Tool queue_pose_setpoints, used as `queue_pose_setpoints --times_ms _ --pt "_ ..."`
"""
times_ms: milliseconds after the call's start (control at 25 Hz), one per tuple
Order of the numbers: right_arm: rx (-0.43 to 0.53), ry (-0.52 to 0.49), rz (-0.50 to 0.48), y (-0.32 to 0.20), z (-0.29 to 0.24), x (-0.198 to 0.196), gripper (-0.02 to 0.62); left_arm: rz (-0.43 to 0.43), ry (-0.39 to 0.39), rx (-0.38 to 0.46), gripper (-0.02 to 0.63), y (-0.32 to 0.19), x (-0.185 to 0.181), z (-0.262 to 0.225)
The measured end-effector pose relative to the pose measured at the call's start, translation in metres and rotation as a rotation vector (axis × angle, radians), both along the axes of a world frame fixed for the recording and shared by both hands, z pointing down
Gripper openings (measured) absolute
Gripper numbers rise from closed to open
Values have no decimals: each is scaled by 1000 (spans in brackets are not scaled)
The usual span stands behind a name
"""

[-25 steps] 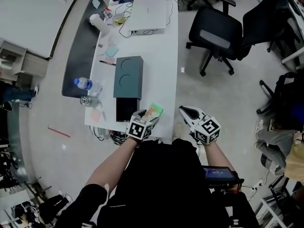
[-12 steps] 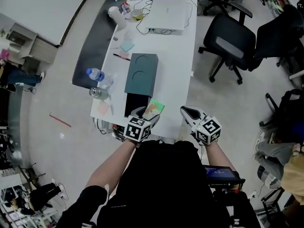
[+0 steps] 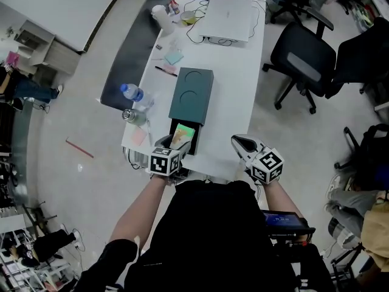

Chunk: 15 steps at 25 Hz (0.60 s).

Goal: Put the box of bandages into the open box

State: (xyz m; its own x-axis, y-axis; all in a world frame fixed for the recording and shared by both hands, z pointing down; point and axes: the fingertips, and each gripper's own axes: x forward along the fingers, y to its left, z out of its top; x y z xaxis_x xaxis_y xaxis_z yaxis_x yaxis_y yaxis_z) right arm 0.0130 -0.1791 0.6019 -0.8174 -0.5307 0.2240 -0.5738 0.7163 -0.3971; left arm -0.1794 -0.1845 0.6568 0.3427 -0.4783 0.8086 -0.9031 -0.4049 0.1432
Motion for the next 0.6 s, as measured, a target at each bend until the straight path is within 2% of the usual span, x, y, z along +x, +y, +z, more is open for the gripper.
queue_pose_setpoints --times_ms 200,600 --pt "-9 4 6 -3 1 -4 28 -23 -13 -29 310 -9 -15 11" --pt "-27 11 45 -8 9 0 28 -62 -45 -152 310 -30 -15 46"
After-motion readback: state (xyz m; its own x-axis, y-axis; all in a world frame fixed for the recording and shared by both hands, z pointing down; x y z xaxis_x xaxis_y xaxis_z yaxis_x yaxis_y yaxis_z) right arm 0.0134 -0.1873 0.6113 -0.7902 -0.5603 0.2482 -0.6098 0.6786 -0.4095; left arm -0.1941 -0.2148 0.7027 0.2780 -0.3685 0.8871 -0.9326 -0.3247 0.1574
